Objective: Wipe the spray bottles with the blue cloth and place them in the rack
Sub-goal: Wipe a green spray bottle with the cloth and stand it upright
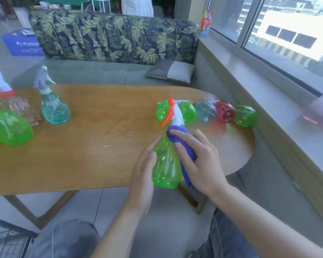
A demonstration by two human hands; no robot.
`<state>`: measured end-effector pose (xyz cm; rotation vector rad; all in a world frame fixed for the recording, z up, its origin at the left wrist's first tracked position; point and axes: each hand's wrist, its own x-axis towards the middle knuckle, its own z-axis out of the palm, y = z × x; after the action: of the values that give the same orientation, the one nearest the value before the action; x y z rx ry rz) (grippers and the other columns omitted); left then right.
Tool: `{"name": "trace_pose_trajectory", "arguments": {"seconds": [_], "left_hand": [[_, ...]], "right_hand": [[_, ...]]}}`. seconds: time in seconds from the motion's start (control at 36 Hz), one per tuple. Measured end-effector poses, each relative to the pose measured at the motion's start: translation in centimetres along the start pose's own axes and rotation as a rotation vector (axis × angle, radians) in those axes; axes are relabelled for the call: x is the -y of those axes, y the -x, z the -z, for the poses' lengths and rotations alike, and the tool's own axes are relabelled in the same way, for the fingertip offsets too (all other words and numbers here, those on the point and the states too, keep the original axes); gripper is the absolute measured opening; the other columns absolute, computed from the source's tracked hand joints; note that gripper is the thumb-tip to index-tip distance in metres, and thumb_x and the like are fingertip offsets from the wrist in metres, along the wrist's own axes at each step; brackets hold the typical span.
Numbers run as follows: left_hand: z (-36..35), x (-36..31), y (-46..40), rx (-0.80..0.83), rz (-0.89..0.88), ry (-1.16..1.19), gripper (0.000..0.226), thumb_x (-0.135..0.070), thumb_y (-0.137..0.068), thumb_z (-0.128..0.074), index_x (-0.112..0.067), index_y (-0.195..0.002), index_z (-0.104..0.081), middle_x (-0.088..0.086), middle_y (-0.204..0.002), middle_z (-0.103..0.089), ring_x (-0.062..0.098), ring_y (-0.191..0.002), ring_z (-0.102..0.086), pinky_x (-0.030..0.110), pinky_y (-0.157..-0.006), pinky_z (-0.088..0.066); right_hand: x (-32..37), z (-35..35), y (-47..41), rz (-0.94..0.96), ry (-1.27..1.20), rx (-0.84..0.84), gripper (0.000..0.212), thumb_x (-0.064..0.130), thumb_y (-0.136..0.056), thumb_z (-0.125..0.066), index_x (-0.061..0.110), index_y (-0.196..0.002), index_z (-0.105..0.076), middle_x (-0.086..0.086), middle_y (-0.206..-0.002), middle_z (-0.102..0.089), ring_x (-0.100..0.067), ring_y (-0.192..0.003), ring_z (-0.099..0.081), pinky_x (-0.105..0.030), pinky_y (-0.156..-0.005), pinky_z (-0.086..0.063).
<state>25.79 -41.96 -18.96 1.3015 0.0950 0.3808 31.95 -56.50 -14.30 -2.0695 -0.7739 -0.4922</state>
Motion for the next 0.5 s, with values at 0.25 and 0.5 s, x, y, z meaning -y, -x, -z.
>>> {"name": "trace_pose_trajectory", "arguments": {"seconds": [0.25, 0.5], "left_hand": [[0.8, -0.3, -0.2, -0.063, 0.021, 0.077, 0.04, -0.035, -0.108, -0.049, -0.033, -0.144, -0.068, -0.01, -0.151, -0.064, 0.019, -0.144, -0.058, 0.062, -0.123, -0.04], [0.5, -0.3, -0.4, -0.055, -0.059, -0.055, 0.047, -0.05, -0.103, -0.053, -0.036, -0.145, -0.067, -0.009, -0.155, -0.061, 0.018, -0.15, -0.051, 0.06, -0.128, -0.032]], "right_hand": [[0.0, -1.0, 5.0, 0.425, 0.183, 0.201, 0.029, 0.038, -0.106, -0.058, 0.032, -0.131, -0.072, 0.005, -0.1, -0.046, -0.011, -0.074, -0.043, -0.023, -0.058, -0.041], [1.0, 0.1, 1.9, 0.193, 0.023, -0.017, 0.032, 0.04, -0.106, -0.056, 0.03, -0.134, -0.069, 0.007, -0.098, -0.044, -0.009, -0.074, -0.049, -0.03, -0.068, -0.052]]}}
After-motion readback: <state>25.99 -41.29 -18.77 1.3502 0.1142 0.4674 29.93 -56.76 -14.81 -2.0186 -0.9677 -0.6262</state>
